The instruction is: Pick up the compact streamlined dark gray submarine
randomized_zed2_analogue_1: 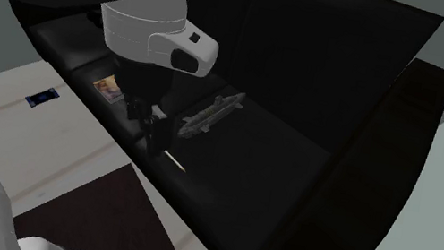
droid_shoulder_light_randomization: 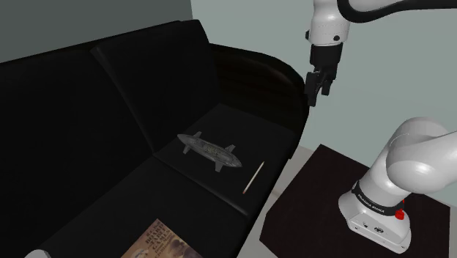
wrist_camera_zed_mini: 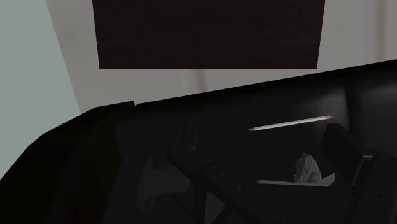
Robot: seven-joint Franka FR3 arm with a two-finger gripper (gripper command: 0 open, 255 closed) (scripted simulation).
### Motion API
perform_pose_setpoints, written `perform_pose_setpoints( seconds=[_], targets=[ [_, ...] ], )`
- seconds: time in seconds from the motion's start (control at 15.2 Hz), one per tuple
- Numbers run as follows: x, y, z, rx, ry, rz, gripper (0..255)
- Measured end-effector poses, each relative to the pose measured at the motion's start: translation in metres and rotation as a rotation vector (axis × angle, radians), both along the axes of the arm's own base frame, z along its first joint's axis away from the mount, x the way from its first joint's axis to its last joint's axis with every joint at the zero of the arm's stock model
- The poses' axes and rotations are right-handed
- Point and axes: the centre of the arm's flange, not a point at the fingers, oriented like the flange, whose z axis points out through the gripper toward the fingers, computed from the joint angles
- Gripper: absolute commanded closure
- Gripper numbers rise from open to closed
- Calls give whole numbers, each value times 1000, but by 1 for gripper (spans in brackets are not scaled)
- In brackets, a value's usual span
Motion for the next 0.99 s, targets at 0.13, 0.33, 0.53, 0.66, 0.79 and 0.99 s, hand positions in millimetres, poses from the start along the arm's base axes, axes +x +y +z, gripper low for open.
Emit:
perform_pose_setpoints(
  seconds=[0.13,0.33,0.53,0.66,0.79,0.99],
  targets=[
    [4,4,-3,-4,-2,3,0],
    [28,24,-17,-28,-13,21,0],
    [53,46,-38,-55,-26,42,0],
    [70,58,-50,-74,-35,57,0],
    [87,76,-63,-92,-45,71,0],
    [116,100,-85,-119,-59,93,0]
  ],
)
